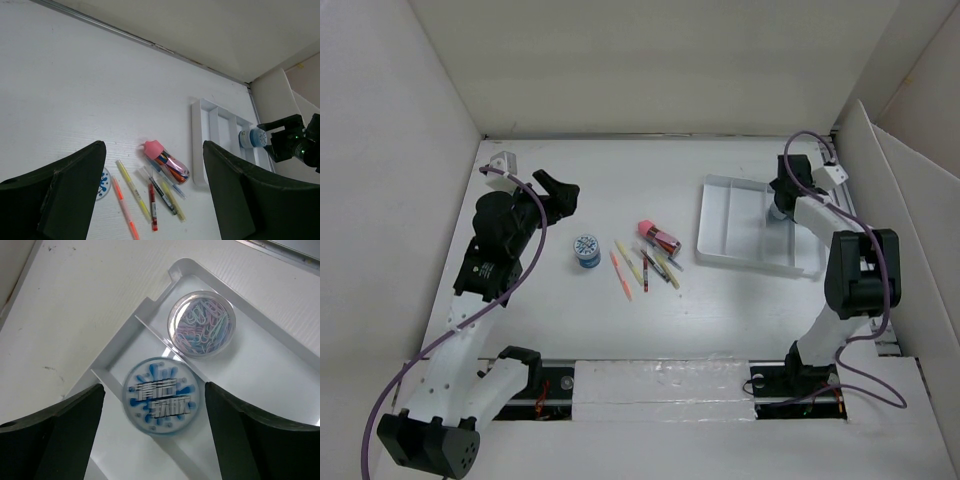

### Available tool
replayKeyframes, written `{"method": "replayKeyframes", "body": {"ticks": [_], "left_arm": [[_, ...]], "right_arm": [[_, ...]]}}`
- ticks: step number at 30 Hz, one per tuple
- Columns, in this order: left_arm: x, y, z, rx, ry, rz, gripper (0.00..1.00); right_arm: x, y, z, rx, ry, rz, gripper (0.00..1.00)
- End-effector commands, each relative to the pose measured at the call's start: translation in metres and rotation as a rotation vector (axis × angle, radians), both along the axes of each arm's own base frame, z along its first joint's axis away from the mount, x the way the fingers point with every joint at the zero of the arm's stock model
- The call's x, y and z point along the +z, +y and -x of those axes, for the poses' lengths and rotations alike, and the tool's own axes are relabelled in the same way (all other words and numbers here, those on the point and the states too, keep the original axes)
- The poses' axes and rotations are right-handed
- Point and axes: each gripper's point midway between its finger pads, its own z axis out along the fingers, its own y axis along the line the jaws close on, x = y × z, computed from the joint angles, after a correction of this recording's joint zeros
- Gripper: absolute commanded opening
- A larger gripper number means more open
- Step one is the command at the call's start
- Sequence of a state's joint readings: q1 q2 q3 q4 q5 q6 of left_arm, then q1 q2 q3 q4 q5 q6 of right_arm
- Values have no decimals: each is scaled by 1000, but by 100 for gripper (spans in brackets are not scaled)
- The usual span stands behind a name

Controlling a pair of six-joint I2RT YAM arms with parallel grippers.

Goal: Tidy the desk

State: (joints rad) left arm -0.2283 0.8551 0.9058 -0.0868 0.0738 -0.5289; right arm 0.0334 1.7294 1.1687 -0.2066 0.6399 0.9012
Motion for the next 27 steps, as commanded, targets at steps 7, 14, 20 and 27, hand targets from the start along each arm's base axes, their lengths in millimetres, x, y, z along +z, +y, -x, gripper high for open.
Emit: {"method": "replayKeyframes", "body": {"ticks": [7,14,20,27], "left_arm": [[33,-4,1,-26,-99,12,76],[35,-3,1,-23,-105,15,76],[38,3,4,13,-113,19,77],[49,23,13,115,-149,33,77]], "right_arm": [[65,45,-15,102,-180,-11,87],[125,244,17,729,-398,-148,0],[88,406,75,1203,-289,-111,42],[40,491,120,1360,-153,160,100]]}}
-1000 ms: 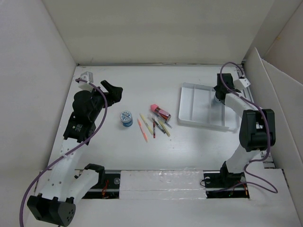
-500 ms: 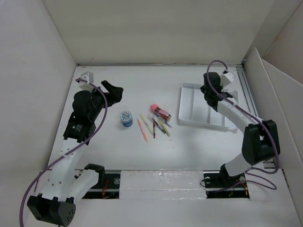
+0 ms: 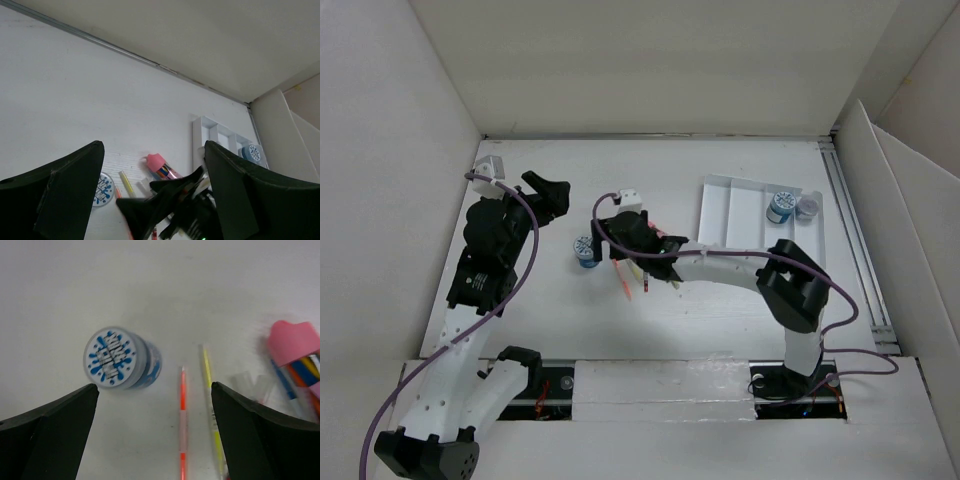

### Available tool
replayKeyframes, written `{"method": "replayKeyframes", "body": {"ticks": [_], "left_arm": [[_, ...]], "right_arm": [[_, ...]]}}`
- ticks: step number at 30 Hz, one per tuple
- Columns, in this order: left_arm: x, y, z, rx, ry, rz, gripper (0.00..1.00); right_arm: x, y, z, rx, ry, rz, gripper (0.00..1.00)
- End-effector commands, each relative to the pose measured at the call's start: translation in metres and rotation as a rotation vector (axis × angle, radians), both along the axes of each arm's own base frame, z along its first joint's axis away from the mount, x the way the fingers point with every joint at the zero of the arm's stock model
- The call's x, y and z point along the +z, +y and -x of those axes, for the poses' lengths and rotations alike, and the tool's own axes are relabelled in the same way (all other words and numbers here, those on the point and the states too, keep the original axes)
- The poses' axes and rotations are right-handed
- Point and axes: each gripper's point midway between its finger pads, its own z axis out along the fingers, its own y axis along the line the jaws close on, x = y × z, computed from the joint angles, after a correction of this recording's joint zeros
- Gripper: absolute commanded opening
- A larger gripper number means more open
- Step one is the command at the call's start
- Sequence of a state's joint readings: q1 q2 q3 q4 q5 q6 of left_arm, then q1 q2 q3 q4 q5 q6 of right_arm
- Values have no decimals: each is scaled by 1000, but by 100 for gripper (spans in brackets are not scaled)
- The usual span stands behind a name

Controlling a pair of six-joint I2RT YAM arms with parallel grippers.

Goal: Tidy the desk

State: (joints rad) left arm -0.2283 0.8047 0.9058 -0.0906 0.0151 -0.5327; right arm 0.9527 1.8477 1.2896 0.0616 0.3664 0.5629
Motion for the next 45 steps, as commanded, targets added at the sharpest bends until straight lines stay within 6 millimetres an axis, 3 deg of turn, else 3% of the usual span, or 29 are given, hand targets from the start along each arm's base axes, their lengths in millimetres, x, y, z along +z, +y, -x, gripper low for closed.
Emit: {"method": "replayKeyframes", "body": {"ticks": [1,4,5,6,7,13,15,16,17,18,20,21,22,26,27,28,29,30,31,32,33,34,35,36,37,40,41,42,45], "left_arm": [[36,12,7,61,-109,28,78],[38,9,10,41,-113,24,78],[38,9,10,41,-113,24,78],[39,9,10,36,-119,25,78],[38,8,9,36,-114,24,78],[41,6,10,19,-127,23,78],[37,5,8,19,-113,16,78],[37,0,10,-15,-108,18,77],[37,-1,10,-20,-109,17,77],[40,-1,12,-23,-123,20,77],[41,0,12,-18,-126,19,77],[39,0,11,-15,-119,17,77],[37,0,10,-15,-113,16,77],[40,-2,12,-26,-126,20,77],[38,-1,10,-21,-118,16,77],[36,-1,9,-21,-110,14,77],[36,-2,10,-24,-109,14,77],[37,-2,11,-29,-114,16,77],[38,-2,11,-29,-119,17,77],[40,-1,12,-23,-125,18,77],[39,0,11,-15,-122,16,77],[37,1,10,-12,-116,15,77],[36,0,10,-14,-113,16,77],[36,-1,10,-23,-114,18,77],[38,-4,11,-36,-118,20,77],[38,-6,9,-44,-116,23,77],[36,-7,8,-48,-109,25,77],[32,-9,6,-54,-94,24,77],[33,-11,7,-69,-100,31,77]], "right_arm": [[19,29,8,56,-107,99,100],[3,55,19,127,-126,167,100],[3,55,19,127,-127,167,100],[-12,56,24,130,-111,219,100],[-7,63,25,134,-117,216,100],[-31,68,12,98,-119,284,100],[-29,71,3,64,-139,293,99],[-43,72,0,60,-139,322,97],[-44,74,-3,51,-148,329,94],[-40,78,-8,38,-158,322,81],[-44,81,-10,27,-147,324,73],[-39,81,-12,7,-154,304,60],[-32,82,-12,-13,-158,265,54],[38,73,-13,-106,-222,58,47],[93,60,-18,-141,-269,-69,47],[94,46,-16,-156,-256,-101,48],[118,34,-19,-175,-276,-185,48],[147,-2,-26,-220,-273,-283,48],[179,-22,-33,-253,-289,-368,48],[163,-48,-36,-291,-259,-367,48],[168,-74,-42,-342,-256,-398,48],[190,-127,-55,-456,-274,-486,48],[159,-158,-57,-528,-236,-455,47],[153,-188,-61,-607,-239,-458,46],[157,-235,-67,-709,-262,-486,46],[105,-305,-59,-928,-170,-420,46],[91,-340,-54,-1026,-143,-378,46],[74,-357,-49,-1076,-122,-346,47],[59,-401,-40,-1200,-75,-339,48]]}}
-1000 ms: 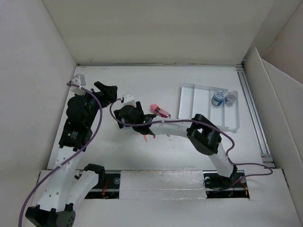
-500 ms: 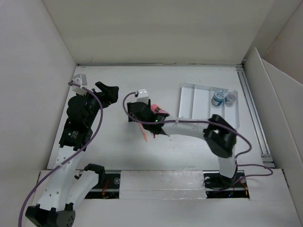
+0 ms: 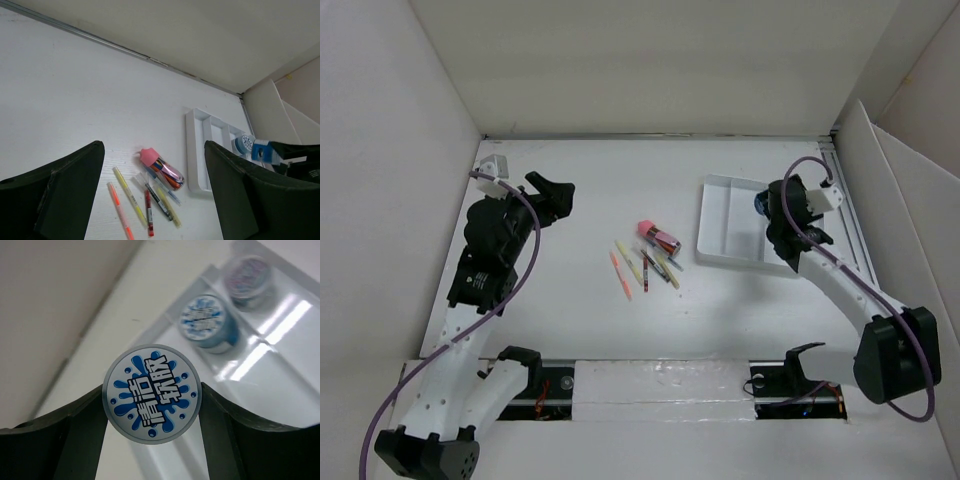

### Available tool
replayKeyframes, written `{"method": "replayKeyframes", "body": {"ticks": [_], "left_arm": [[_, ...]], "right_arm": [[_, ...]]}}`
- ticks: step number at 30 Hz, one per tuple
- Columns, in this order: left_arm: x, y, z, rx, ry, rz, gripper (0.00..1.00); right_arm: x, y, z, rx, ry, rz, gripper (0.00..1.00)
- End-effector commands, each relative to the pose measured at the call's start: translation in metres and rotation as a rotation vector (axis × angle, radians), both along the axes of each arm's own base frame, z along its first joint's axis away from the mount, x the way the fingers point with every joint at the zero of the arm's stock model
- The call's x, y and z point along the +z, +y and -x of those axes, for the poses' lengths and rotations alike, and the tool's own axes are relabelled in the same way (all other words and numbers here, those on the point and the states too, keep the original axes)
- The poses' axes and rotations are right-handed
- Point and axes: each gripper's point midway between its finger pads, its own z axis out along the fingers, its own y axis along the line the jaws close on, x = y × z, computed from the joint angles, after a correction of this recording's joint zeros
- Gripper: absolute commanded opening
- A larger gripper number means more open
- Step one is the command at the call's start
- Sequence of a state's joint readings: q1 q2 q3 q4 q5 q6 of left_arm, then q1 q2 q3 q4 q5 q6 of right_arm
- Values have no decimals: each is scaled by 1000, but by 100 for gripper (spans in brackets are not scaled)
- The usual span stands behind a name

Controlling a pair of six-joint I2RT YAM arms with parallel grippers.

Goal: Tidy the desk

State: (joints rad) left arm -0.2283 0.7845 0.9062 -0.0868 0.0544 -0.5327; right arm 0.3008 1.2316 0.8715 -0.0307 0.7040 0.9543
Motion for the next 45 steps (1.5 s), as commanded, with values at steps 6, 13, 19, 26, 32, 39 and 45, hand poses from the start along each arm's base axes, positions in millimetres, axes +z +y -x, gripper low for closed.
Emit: {"method": "replayKeyframes", "body": {"ticks": [6,13,19,26,32,39,45], "left_arm": [[25,-4,-1,-21,-69,17,77],[22,-6,-7,-24,-51,12,76],[16,-6,-12,-18,-29,8,76],[11,-14,-17,-29,5,-17,76],[16,-9,-11,-12,-27,-13,76],[15,-15,-12,-39,-25,-10,76],[20,-13,-7,-36,-51,-7,76]], "right_arm": [[-53,-53,24,-165,159,-66,49],[-76,-66,30,-218,258,-37,49],[-92,-75,32,-280,379,22,50],[-115,-64,38,-298,490,108,69],[-94,-47,28,-261,421,118,95],[2,92,29,304,97,127,58],[-14,211,49,858,54,113,0]]}}
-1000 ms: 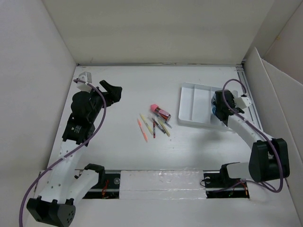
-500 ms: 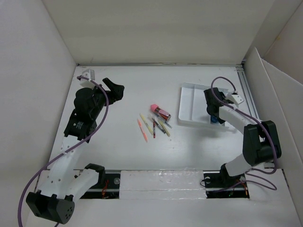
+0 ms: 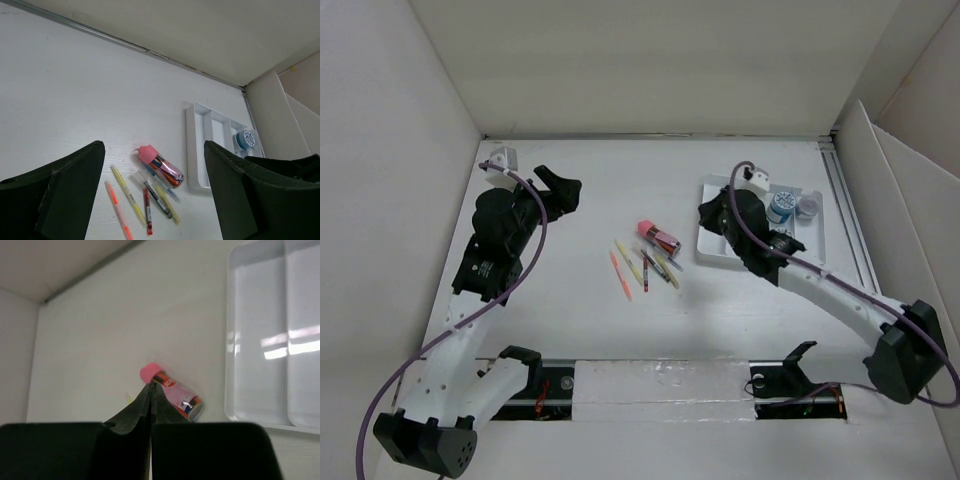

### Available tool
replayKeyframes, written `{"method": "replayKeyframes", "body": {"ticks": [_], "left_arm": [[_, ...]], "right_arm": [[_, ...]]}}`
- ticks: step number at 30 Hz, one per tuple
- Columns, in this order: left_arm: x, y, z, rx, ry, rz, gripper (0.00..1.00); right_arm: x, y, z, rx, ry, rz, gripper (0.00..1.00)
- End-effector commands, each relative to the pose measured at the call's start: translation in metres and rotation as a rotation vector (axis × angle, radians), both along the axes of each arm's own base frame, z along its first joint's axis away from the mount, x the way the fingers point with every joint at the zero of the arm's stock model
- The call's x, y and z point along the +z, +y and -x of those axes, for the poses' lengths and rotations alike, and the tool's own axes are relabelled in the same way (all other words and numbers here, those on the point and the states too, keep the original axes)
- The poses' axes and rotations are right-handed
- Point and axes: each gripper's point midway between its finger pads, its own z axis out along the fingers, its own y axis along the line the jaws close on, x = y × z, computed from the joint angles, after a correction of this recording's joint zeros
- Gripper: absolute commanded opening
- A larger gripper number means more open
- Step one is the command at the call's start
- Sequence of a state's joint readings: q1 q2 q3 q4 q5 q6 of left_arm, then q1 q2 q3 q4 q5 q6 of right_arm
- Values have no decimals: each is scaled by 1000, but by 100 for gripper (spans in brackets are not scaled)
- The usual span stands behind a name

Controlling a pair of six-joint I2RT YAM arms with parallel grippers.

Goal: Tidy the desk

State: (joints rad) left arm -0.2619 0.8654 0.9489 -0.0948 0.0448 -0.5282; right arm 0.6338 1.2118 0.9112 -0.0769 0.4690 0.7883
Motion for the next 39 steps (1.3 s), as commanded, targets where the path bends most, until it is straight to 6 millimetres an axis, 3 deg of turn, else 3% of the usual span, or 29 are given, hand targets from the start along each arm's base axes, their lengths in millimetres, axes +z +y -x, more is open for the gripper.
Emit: {"method": "replayKeyframes", "body": {"ticks": [1,3,4,5,6,11,15,21,33,39], "left_arm": [[27,1,6,-8,-100,13,76],[25,0,4,-9,-91,12,76],[26,-2,5,-21,-91,12,76],[25,-3,5,-28,-84,11,76],[27,-4,6,-34,-94,14,76],[27,-2,6,-23,-91,12,76],[29,-3,8,-29,-108,15,76],[29,-4,8,-40,-106,13,76],[27,-6,7,-45,-96,11,76],[28,-4,8,-38,-104,7,76]], "right_arm": [[-11,63,1,290,-2,29,0],[-44,90,11,389,119,74,35],[-35,101,7,414,114,86,45],[-47,105,10,432,155,125,59],[-61,113,9,461,183,171,66],[-86,122,-3,479,228,238,73],[-102,114,-19,423,268,318,74],[-131,107,-28,392,343,382,74],[-154,93,-43,279,408,474,70],[-164,80,-62,202,448,457,65]]}}
